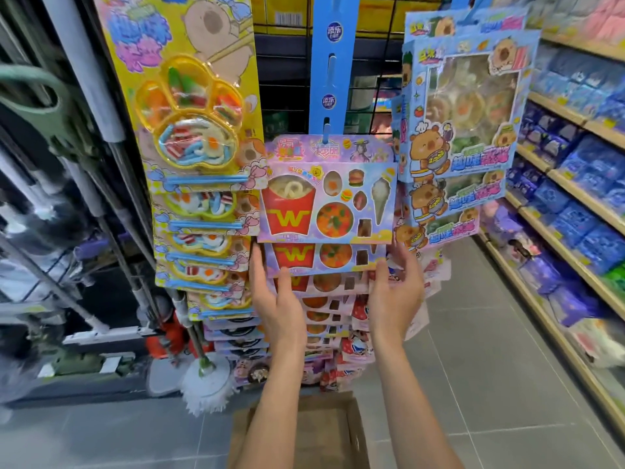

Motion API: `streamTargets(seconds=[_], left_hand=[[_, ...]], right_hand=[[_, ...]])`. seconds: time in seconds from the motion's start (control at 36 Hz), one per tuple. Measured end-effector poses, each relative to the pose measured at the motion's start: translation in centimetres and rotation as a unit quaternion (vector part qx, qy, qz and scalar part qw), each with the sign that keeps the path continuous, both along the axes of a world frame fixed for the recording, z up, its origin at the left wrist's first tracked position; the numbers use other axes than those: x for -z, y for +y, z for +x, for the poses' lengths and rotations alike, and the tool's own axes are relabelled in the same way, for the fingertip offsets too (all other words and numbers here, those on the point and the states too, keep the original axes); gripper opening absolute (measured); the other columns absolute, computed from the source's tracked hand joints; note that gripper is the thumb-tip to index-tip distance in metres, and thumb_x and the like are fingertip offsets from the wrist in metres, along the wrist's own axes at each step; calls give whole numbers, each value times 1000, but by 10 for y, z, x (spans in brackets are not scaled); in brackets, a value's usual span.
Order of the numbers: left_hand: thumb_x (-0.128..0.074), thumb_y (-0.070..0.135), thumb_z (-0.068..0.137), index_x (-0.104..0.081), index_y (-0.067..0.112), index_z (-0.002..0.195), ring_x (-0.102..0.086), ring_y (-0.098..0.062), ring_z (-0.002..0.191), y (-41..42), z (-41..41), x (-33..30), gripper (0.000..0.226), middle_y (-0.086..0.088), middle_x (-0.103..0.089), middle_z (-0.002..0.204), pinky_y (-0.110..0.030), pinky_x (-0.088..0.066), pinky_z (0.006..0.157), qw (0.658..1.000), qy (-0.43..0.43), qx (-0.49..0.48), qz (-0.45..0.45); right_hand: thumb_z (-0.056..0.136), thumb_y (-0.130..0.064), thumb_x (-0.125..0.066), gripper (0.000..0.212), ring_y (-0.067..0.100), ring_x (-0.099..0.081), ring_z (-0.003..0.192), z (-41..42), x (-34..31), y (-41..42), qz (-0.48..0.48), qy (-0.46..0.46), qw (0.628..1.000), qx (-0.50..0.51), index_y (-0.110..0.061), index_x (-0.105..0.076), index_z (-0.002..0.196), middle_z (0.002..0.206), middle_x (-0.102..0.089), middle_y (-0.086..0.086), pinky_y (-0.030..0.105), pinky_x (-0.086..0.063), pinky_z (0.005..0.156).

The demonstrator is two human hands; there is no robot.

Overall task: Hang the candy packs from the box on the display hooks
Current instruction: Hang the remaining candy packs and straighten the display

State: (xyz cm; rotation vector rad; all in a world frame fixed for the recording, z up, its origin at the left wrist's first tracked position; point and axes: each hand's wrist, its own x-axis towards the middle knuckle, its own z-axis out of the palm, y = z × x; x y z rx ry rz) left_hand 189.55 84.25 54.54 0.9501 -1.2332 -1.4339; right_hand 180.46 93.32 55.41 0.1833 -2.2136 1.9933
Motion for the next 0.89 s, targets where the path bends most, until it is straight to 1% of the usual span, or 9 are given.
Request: streamTargets(seconds=[0.14,0.28,0.36,0.42,0.5,0.64,0.69,0.81,0.89], left_hand=[[-54,19,101,-29,37,154,-27,-3,146,-6,-2,-12,61,19,-28,159,-35,-29,119,999,15,31,-13],[-52,8,101,-37,28,151,-34,-6,142,-12,3,-13,57,8,-36,157,-19,-36,106,999,24,36,-18],[-52,7,101,-41,23,149,-45,-2,134,-14,5,-7,52,8,-45,150,-10,-44,96,999,28,31,1],[-51,14,102,-44,23,147,-51,-4,129,-11,5,1,46,9,-52,143,-17,-47,96,1000,11,19,20],[-45,22,105,-41,25,149,-48,-10,132,-5,5,13,45,6,-49,148,-26,-41,96,997,-65,2,44],[-48,16,103,-40,25,150,-47,-16,135,-4,7,17,49,4,-47,149,-27,-41,95,993,-103,5,53],[-50,14,102,-43,24,149,-49,-15,133,-6,8,18,49,3,-50,147,-28,-42,97,993,-101,6,54],[-53,21,102,-52,22,141,-54,-12,125,0,12,24,39,5,-58,137,-27,-43,98,993,-102,-27,44],[-58,24,100,-60,18,123,-59,-15,111,7,15,36,24,4,-64,118,-21,-44,84,988,-112,-76,72]], right_hand=[[97,-26,-59,53,4,-44,135,5,-13,-10,-23,31,995,-94,-40,-44,146,143,-48,-22,44,-46,109],[97,-24,-60,43,6,-56,121,-3,-7,-5,-45,3,995,-91,-36,-54,138,134,-57,-15,37,-53,100],[99,-15,-57,34,-1,-61,111,-6,4,3,-78,-27,994,-77,-31,-60,129,119,-67,-14,23,-50,93],[100,-11,-53,27,-2,-62,105,-6,14,7,-61,-56,995,-58,-24,-64,120,108,-66,-19,22,-48,92],[100,-7,-48,25,3,-61,103,-5,31,9,-10,-87,994,-60,-23,-66,105,102,-65,-17,30,-48,97],[97,2,-47,40,-11,-58,99,-1,41,8,31,-101,989,-106,-18,-62,129,104,-62,-23,23,-43,97],[96,5,-49,43,-6,-61,104,1,46,6,38,-99,986,-127,-14,-59,133,109,-66,-16,22,-46,97],[94,6,-53,41,4,-64,105,8,56,3,43,-114,983,-135,-16,-63,126,112,-69,-7,16,-48,91],[91,8,-52,39,4,-64,98,11,62,3,53,-148,981,-113,-14,-67,119,105,-70,-5,23,-51,92]])
